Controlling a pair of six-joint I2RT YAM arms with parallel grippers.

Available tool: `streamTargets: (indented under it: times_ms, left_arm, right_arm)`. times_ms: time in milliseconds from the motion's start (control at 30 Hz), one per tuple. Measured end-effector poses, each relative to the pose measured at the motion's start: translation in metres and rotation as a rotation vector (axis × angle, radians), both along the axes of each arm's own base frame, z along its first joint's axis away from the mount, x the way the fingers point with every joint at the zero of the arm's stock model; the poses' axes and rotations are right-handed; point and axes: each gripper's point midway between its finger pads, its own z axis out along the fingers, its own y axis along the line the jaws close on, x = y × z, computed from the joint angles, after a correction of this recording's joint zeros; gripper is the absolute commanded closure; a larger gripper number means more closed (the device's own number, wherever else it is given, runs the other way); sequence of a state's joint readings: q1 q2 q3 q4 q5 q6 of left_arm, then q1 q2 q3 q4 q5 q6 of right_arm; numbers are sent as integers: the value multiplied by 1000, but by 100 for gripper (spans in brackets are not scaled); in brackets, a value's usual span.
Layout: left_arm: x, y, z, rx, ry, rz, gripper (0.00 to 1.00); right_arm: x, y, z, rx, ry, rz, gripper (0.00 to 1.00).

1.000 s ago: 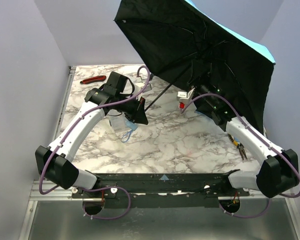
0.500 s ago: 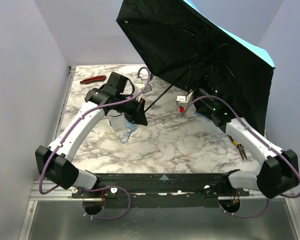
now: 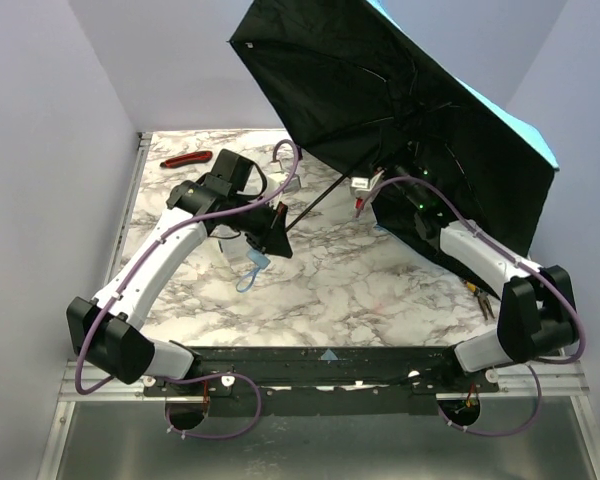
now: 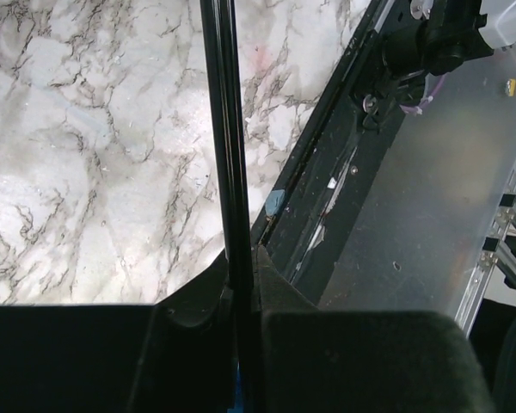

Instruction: Open the umbrella

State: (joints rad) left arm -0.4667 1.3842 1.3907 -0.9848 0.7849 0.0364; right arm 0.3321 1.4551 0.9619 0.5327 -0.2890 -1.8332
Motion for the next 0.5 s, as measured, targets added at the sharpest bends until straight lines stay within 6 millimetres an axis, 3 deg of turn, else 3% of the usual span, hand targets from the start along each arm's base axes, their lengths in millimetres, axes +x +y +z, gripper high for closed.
streamTargets:
  times_ms: [233, 367, 500]
  left_arm:
    - [4, 1, 1, -8, -28, 10, 100]
    - [12, 4, -2, 19, -66, 28, 100]
    - [21, 7, -8, 90, -147, 26, 89]
  right_arm:
    - [10, -16, 16, 3, -54, 12, 77]
    - [18, -12, 20, 14, -64, 45, 91]
    - [25, -4, 32, 23, -87, 78, 100]
